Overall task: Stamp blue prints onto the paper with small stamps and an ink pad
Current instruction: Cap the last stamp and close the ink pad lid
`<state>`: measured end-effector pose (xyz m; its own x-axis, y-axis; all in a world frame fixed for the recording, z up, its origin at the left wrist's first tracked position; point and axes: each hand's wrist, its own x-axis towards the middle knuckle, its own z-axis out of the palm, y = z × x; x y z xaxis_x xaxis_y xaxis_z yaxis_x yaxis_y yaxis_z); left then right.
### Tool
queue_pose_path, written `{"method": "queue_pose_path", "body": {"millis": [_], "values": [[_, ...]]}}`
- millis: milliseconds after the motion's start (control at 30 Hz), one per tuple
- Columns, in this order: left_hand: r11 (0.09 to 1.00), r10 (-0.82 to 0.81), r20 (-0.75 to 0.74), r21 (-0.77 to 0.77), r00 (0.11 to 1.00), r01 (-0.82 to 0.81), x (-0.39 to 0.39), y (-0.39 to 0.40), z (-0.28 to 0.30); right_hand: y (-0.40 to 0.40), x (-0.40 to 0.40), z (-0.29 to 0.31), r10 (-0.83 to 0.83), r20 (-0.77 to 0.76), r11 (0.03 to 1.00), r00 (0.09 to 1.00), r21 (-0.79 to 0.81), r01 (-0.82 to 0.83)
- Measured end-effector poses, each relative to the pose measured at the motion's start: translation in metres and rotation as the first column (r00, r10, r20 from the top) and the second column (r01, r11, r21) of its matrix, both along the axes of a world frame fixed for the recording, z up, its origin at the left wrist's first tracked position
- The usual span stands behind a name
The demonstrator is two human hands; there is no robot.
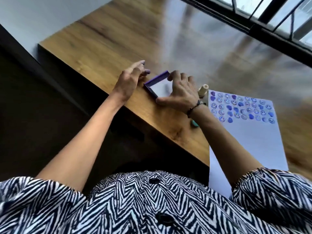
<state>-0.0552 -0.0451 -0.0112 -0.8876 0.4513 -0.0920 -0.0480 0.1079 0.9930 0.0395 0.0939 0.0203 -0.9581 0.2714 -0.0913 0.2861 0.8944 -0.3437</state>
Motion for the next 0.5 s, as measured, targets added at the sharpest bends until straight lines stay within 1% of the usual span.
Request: {"method": "queue_pose_path", "body": {"millis": [100,267,367,433,500], "values": [[0.999,-0.043,-0.021,-0.023,0.999,0.043,-0.0005,0.0045,-0.0006,-0.0005,0.0004,-0.0085,-0.003,-0.011,1.0,1.0,0.028,0.003],[0.992,-0.087,-0.068,-0.101,0.994,0.079,-0.0011,0.0083,-0.0017,-0.0001,-0.0023,-0.0116,-0.006,-0.021,1.0,1.0,-0.005,0.006],[0.99,-0.093,-0.071,-0.114,0.993,0.084,-0.0017,0.0079,-0.0012,-0.0009,-0.0013,-0.0103,-0.019,-0.056,1.0,0.998,-0.025,0.018],[0.989,-0.102,-0.069,-0.118,0.992,0.094,-0.0015,0.0066,-0.0017,-0.0014,-0.0003,-0.0091,-0.05,-0.094,0.997,0.994,-0.067,0.044],[0.988,-0.104,-0.073,-0.12,0.992,0.095,-0.0014,0.0048,-0.0036,-0.0036,0.0004,-0.0086,-0.047,-0.089,0.996,0.995,-0.074,0.04]]}}
